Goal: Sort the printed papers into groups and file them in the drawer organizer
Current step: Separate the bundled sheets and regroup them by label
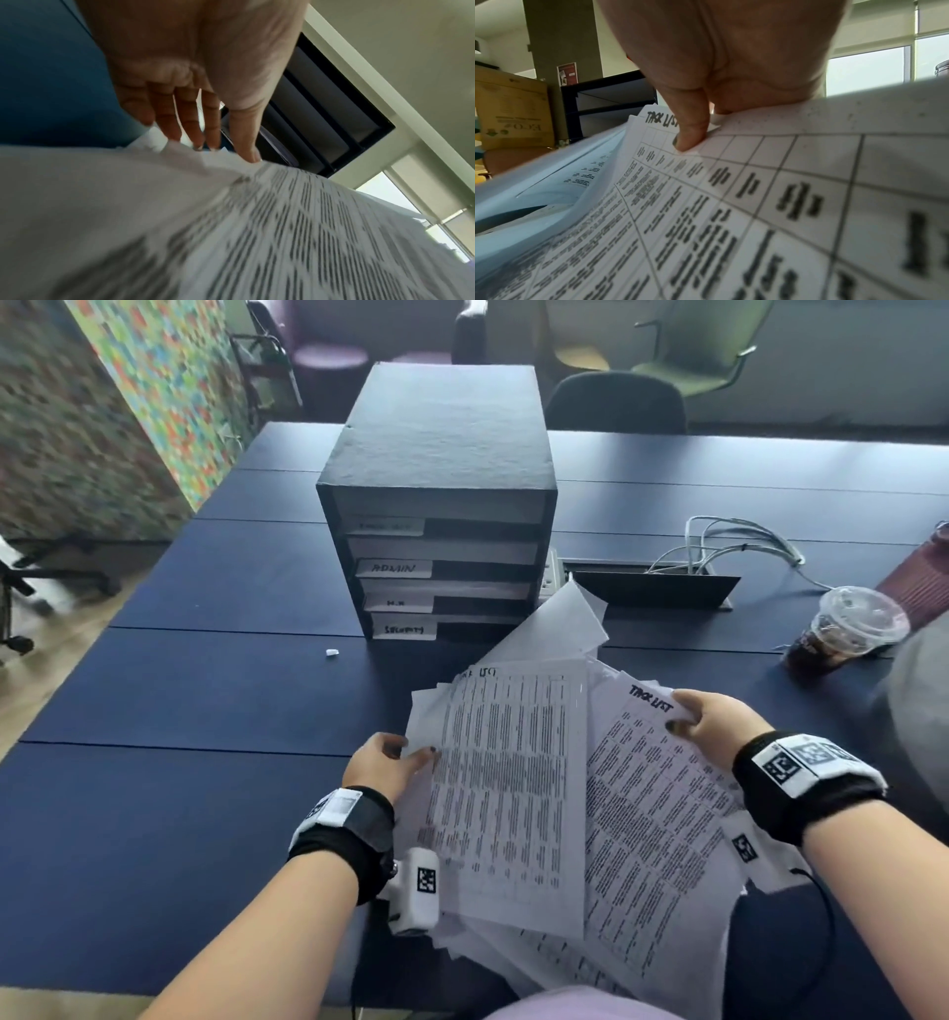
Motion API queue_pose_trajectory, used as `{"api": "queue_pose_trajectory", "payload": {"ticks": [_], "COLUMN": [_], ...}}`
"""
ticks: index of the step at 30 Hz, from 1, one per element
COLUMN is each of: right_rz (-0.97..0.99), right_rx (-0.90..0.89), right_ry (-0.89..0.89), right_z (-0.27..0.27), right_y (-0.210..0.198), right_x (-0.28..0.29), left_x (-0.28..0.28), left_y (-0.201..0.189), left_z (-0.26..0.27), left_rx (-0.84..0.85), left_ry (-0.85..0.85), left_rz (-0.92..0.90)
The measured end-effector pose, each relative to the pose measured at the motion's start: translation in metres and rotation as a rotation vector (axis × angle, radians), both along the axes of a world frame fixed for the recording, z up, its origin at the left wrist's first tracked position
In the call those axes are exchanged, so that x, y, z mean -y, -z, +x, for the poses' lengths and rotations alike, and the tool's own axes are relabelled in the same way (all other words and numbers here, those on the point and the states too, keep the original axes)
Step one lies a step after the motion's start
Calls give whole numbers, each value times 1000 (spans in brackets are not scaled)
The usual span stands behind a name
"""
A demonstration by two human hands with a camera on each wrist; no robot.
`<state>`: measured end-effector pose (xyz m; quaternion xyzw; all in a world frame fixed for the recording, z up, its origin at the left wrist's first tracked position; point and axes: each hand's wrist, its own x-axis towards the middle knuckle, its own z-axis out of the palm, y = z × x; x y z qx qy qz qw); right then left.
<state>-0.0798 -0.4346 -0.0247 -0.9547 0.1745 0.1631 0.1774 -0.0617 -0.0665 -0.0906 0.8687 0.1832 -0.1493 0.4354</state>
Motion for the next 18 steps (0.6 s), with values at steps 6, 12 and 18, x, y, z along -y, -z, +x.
{"api": "queue_pose_trajectory", "payload": {"ticks": [6,12,18], "right_rz": [-27,-11,14], "right_rx": [-20,0,38], "right_ry": [2,-19,-55], "right_z": [-2,0,8], "right_y": [1,3,8], "right_x": [-7,-20,-31], "left_x": [14,17,6], "left_y": [-1,3,11], "left_z": [8,12,17], "left_rx": [115,3,-62], "left_ry": [86,9,-128], "left_rz": [-70,-26,87]}}
